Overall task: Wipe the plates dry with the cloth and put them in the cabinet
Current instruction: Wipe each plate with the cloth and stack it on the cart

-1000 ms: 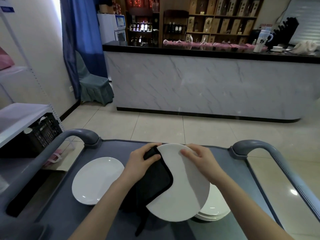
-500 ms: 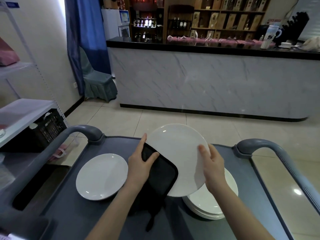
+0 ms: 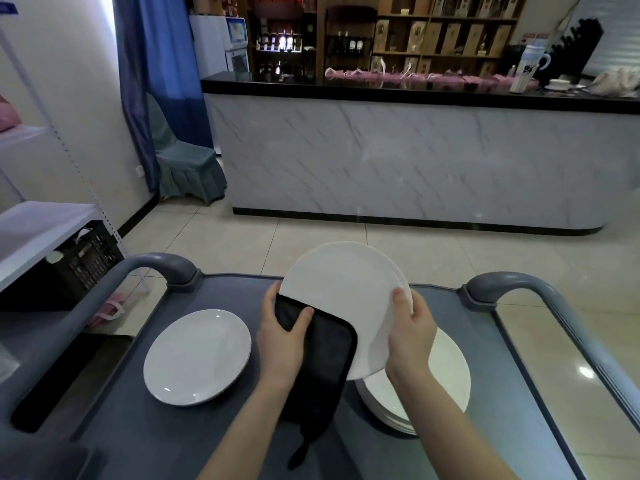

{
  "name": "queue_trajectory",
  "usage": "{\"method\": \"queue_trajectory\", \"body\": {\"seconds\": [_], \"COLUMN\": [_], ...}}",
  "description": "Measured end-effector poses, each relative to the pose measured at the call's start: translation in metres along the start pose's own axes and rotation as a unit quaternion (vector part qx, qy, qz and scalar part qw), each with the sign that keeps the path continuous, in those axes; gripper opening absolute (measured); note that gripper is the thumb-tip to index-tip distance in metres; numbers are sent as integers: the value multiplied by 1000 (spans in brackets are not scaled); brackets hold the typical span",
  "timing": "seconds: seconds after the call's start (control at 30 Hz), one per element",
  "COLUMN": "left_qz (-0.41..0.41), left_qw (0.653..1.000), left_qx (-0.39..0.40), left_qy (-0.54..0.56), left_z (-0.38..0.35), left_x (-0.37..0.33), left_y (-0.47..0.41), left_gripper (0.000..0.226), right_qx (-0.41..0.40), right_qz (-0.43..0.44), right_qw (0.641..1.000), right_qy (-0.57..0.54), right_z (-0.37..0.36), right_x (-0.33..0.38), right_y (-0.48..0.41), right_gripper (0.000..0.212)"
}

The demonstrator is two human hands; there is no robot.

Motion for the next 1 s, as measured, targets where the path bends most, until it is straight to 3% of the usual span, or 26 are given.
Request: {"method": "queue_trajectory", "body": {"seconds": [0.1,0.2,0.27,0.33,0.43,0.57,0.63,0.73,0.87,1.0], "left_qz": [28,40,46,44,34,32,37,49,79,115], "left_qw": [999,998,997,997,998,998,998,997,994,989], "left_qx": [-10,-16,-24,-21,-12,1,8,10,15,34], "left_qy": [20,36,55,63,51,50,57,66,78,82], "left_z": [-4,3,8,13,15,9,8,10,15,22], "left_x": [6,7,4,1,-1,-3,-4,-5,-4,0], "left_y": [5,-4,-10,-16,-21,-21,-22,-27,-34,-43], "left_gripper": [80,79,72,65,57,52,48,44,39,36], "right_qx": [-8,95,185,252,375,505,516,506,434,404], "right_qz": [-8,51,130,251,407,411,412,439,521,588], "right_qw": [1000,986,954,894,751,614,574,556,565,532], "right_qy": [13,128,199,273,361,446,484,492,470,457], "right_z": [-1,10,20,28,31,26,24,26,26,25], "right_x": [-8,-13,-13,-9,-5,-13,-17,-22,-22,-21], "right_y": [4,-2,-4,-5,-1,2,1,1,6,6], "right_gripper": [19,14,40,61,67,90,96,86,94,86]}}
Point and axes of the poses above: each hand's wrist, its own y-axis away from the middle knuckle, its own z-axis out of the back of the hand, x = y × z, the point moved 1 cm from there along -y, towards the middle knuckle, and after that the axes turned 8 degrees about z, right-handed, at the moved point
